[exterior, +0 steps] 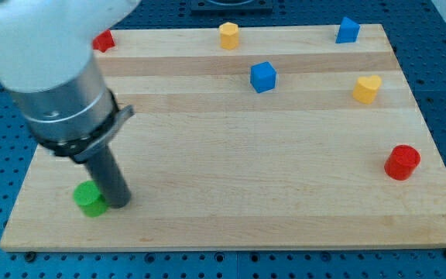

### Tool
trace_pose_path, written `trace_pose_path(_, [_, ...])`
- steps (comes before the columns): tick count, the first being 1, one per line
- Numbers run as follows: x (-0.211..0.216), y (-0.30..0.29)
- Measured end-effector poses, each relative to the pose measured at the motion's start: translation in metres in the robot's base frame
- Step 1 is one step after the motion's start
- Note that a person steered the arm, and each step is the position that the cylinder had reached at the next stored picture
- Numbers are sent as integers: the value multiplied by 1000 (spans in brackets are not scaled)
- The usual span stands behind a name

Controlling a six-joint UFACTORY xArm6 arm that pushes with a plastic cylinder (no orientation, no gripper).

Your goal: Push the cube left beside the red circle

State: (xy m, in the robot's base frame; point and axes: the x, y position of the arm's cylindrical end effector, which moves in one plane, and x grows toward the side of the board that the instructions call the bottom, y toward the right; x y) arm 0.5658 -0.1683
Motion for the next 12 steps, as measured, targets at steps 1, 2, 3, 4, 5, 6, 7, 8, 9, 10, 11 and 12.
trace_pose_path(1, [5,-31])
trace_pose_path(2, [9,-30])
trace_pose_path(3, [0,10])
trace_pose_path(4, [-44,59])
trace_pose_path(5, [-54,65])
trace_pose_path(6, [-54,65])
trace_pose_path(7, [-98,47])
trace_pose_path(8, [-180,27])
trace_pose_path(9, [-242,33])
trace_pose_path(10, [-260,80])
trace_pose_path(11, [-271,145])
trace_pose_path(12, [-259,201])
